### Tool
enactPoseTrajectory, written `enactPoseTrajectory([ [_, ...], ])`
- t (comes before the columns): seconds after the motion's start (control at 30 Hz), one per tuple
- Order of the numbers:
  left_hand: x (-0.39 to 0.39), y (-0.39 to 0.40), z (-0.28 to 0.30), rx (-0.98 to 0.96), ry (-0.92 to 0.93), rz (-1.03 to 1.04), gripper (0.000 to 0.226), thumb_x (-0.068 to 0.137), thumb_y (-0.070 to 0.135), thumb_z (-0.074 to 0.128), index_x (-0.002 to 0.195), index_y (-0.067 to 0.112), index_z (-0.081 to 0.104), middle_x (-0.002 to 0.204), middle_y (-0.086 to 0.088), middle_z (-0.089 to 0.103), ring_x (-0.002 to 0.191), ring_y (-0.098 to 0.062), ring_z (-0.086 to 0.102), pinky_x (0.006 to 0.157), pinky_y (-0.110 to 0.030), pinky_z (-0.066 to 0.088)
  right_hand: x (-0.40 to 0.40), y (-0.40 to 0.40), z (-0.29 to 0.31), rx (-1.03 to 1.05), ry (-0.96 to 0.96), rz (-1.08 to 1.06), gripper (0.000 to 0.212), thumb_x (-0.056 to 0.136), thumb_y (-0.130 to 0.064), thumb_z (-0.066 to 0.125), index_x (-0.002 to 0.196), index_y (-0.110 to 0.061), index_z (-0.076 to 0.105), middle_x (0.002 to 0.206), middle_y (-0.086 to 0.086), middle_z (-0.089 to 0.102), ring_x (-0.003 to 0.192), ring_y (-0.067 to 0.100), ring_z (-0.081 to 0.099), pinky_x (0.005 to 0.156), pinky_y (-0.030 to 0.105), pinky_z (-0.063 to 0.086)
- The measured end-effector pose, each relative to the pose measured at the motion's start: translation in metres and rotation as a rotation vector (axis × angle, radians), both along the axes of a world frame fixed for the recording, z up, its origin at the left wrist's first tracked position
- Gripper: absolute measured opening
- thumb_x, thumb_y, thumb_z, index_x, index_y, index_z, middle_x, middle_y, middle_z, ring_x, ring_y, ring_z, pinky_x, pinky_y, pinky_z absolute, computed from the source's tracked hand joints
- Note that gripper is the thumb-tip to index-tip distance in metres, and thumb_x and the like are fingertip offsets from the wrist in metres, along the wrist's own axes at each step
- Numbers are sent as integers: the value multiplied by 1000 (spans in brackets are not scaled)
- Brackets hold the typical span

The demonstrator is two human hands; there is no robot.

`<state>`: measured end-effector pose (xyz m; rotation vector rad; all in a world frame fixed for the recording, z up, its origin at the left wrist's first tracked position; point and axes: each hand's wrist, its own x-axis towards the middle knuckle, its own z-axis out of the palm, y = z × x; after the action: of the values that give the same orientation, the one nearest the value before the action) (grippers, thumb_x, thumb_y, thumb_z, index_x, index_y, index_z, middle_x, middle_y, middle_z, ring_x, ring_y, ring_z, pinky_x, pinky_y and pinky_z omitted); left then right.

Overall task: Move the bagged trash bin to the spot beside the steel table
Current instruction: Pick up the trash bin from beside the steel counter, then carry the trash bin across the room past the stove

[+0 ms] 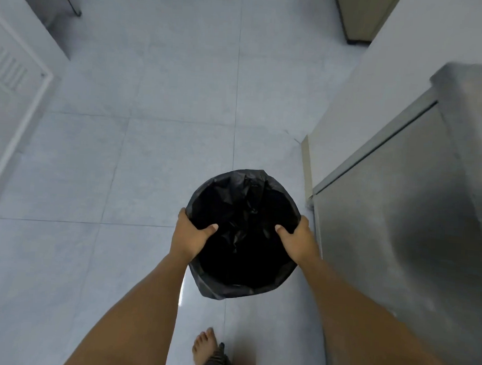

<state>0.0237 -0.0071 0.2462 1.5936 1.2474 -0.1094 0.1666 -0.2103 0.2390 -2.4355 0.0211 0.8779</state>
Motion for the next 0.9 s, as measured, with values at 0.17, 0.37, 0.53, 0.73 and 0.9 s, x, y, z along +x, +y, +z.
enactPoseTrajectory([
  [0.17, -4, 7, 113, -12, -18, 1, 91, 79, 35, 81, 150, 10, 30, 146, -14, 50, 131, -37, 52, 109, -48, 44, 3, 5, 114, 58, -23, 6, 69, 87, -49, 60, 140, -13, 35, 136, 12, 56, 122, 37, 56, 103, 49, 46],
  [0.37, -7, 21, 196, -71, -39, -18, 91, 77, 39, 82, 146, 7, 32, 143, -15, 53, 129, -38, 54, 108, -48, 46, 7, 12, 198, 38, -42, 51, 71, 89, -47, 59, 141, -8, 33, 138, 17, 54, 124, 38, 54, 103, 46, 45],
  [0.53, -1, 44, 232, -103, -95, -111, 98, 72, 45, 83, 147, 8, 34, 144, -15, 53, 128, -37, 56, 107, -50, 47, 19, 20, 238, -3, -67, 102, 74, 90, -51, 56, 142, -4, 34, 140, 19, 51, 126, 39, 52, 103, 47, 44],
  [0.73, 26, 62, 258, -85, -138, -113, 97, 75, 43, 82, 148, 6, 30, 147, -16, 50, 131, -38, 53, 108, -48, 46, 46, 41, 263, -8, -65, 91, 81, 91, -53, 54, 147, -2, 27, 147, 20, 45, 132, 39, 47, 106, 44, 42],
  [0.9, 83, 93, 266, -61, -187, -102, 97, 75, 42, 83, 147, 4, 32, 147, -16, 51, 130, -37, 54, 106, -46, 47, 100, 70, 271, 27, -43, 69, 84, 91, -52, 55, 149, -1, 23, 149, 20, 42, 134, 39, 45, 109, 46, 40],
])
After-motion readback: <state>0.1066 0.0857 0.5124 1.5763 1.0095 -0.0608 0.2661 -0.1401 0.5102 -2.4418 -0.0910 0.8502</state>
